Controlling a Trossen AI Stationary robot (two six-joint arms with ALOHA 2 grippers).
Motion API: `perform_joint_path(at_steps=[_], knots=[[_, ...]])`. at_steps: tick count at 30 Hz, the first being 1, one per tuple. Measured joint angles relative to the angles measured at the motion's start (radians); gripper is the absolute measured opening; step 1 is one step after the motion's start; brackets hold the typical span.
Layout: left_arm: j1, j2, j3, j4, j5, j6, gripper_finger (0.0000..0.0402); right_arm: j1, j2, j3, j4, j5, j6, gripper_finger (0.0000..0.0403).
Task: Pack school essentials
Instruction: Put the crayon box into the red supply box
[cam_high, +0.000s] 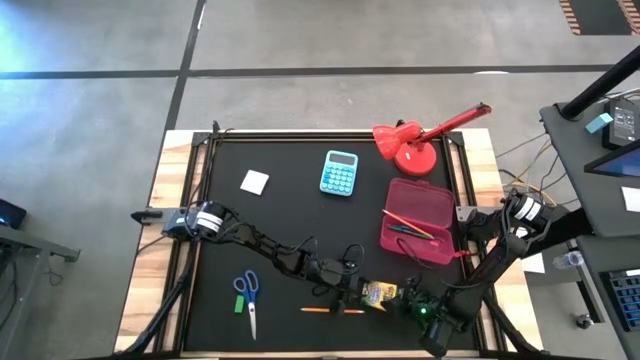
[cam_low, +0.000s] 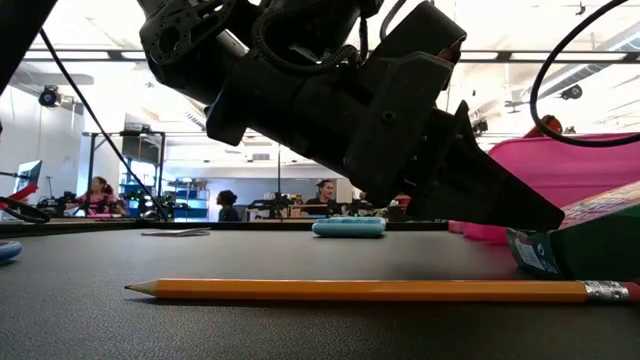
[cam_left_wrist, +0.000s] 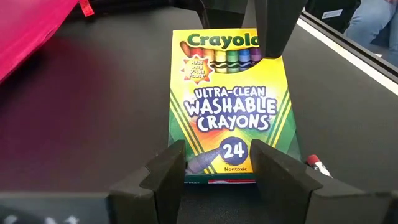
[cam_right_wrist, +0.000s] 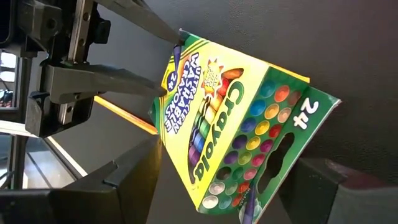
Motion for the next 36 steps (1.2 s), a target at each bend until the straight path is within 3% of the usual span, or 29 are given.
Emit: perform_joint_path(at_steps=[24,36], knots=[[0.0,-0.001,0.001,0.001,0.001,-0.001,0.0166,-0.024,0.0,0.028,0.004,0.001,-0.017,0.0267],[0.0,-0.001,0.002,0.001,0.001,-0.001,0.0166,-0.031,0.0,0.036,0.001,0.004,-0.006,0.0171]])
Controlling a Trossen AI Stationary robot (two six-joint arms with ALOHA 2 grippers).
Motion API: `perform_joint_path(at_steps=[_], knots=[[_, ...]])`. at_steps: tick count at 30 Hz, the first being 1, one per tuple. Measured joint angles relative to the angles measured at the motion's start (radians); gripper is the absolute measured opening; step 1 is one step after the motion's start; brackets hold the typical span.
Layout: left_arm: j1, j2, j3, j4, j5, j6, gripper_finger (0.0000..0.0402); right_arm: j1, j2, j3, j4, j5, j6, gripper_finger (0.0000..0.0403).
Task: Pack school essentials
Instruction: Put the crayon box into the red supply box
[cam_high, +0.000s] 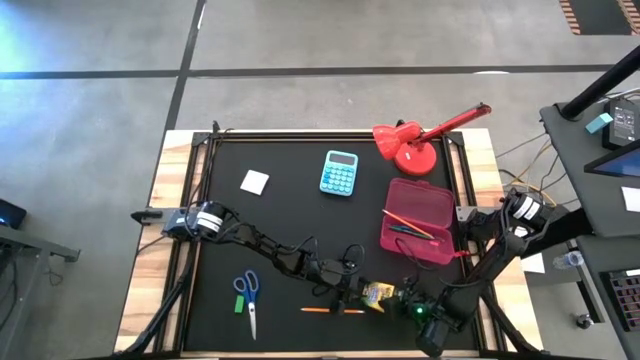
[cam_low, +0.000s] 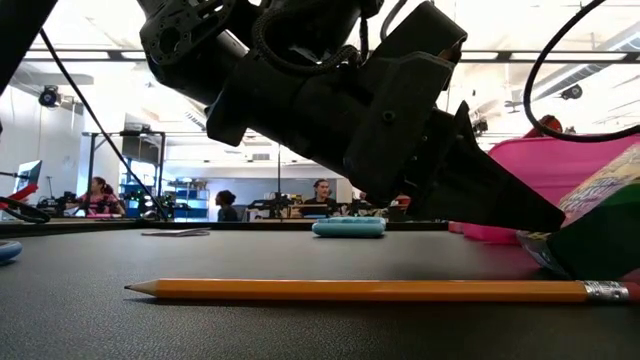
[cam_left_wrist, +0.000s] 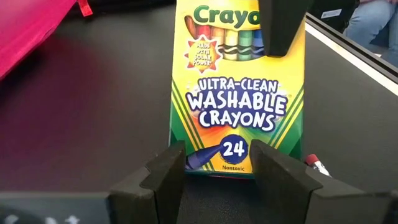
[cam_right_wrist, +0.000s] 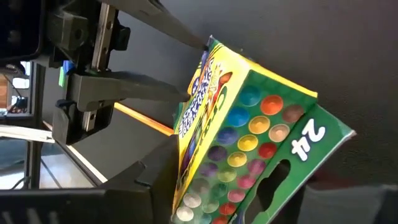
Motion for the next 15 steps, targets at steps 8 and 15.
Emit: perform_joint_path(at_steps=[8,15], knots=[[0.0,-0.063,-0.002,-0.025,0.0,0.0,0.0166,-0.002,0.0,0.016,0.017,0.0,0.005,0.016],[0.0,-0.156,-0.002,-0.119,0.0,0.008,0.0166,-0.002,0.0,0.056,-0.006,-0.002,-0.022,0.0159]])
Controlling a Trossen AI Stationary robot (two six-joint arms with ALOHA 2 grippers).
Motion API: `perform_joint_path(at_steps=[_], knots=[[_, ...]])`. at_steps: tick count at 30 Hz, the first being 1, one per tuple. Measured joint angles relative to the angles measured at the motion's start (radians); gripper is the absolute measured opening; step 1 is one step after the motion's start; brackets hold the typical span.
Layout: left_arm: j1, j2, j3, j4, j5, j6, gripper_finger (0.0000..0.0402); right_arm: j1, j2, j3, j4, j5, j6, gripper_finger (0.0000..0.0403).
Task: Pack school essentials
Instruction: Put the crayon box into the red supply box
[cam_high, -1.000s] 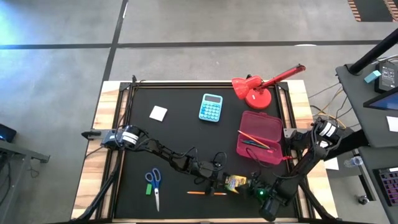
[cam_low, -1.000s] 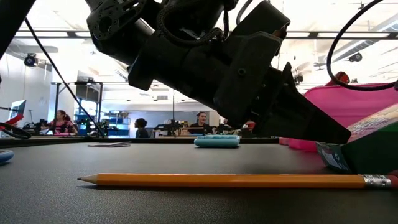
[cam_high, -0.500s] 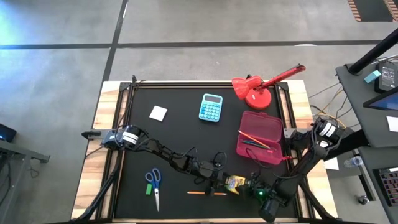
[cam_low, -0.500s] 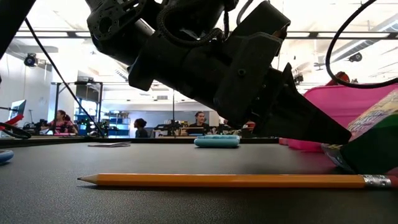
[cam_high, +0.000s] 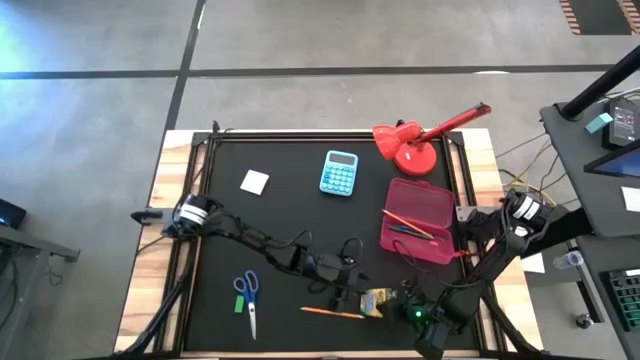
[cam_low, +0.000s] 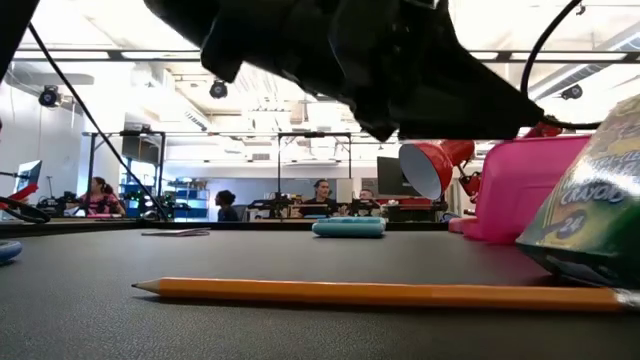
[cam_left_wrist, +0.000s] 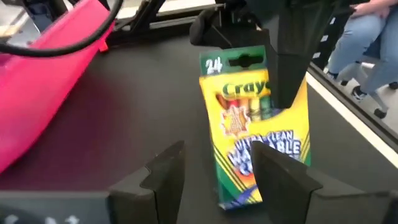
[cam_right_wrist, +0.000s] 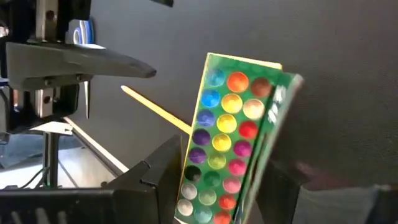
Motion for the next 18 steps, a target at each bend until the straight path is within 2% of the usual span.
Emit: perform_joint_path(at_steps=[9,18], knots=[[0.0,-0.07,-0.003,-0.079,-0.02,0.024,0.0166,0.0,0.0,0.022,-0.03,-0.004,0.004,0.0153],[0.001,-0.088,-0.003,-0.073,-0.025,0.025,0.0167,-0.018,0.0,0.022,-0.034,-0.009,0.0,0.0084]])
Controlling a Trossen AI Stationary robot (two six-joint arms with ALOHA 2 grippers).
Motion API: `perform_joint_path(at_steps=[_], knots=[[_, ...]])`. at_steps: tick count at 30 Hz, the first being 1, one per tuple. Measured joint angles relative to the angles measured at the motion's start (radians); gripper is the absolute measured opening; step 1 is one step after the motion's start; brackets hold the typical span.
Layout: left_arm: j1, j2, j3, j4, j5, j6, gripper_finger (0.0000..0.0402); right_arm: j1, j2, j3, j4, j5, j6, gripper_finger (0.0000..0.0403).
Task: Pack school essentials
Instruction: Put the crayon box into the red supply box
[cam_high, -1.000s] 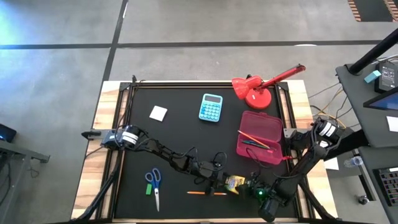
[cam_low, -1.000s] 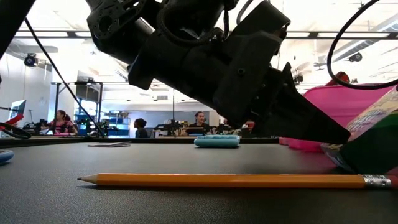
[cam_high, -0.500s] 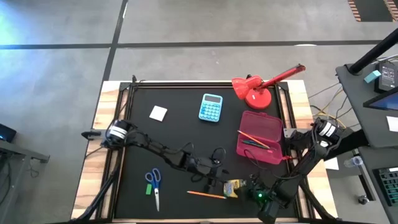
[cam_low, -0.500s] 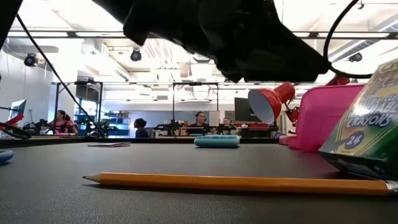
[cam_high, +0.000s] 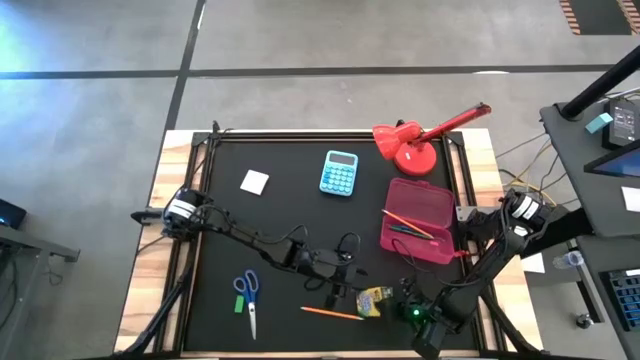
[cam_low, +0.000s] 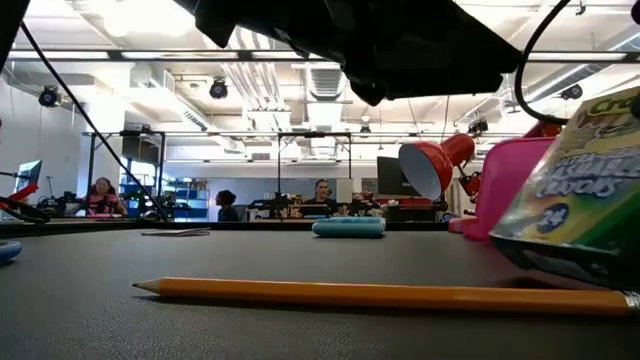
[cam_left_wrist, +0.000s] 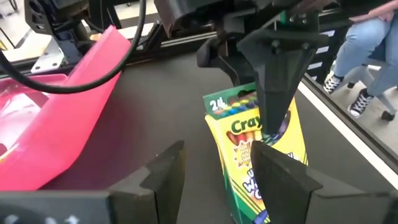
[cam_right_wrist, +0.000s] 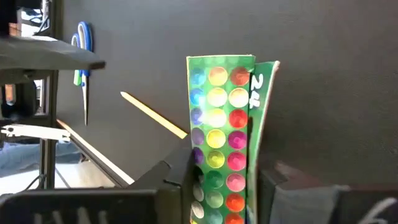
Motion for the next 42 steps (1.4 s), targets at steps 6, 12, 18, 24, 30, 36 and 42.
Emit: perform_joint_path(at_steps=[6,12,18,24,30,36,42], knots=[[0.0,-0.019,0.0,-0.008,0.0,0.0,0.0167,0.0,0.0,0.007,0.0,0.0,0.0,0.0065],[0.001,-0.084,0.0,-0.096,-0.013,0.001,0.0167,0.001,0.0,0.056,-0.002,0.009,-0.056,0.0064],[0.002,-0.169,0.0,-0.209,-0.038,-0.004,0.0167,0.001,-0.007,0.149,-0.173,0.086,-0.053,0.0063],[0.002,-0.249,-0.001,-0.314,-0.052,-0.006,0.0167,-0.01,-0.037,0.251,-0.537,0.113,0.047,0.0063],[0.002,-0.296,-0.001,-0.356,-0.057,-0.006,0.0167,-0.061,-0.117,0.312,-0.761,0.19,0.044,0.0063],[0.0,-0.309,-0.001,-0.399,-0.07,-0.007,0.0167,-0.123,-0.22,0.302,-0.964,0.138,0.043,0.0063],[0.0,-0.309,-0.001,-0.442,-0.074,-0.008,0.0167,-0.175,-0.323,0.289,-1.079,0.135,0.038,0.0063]])
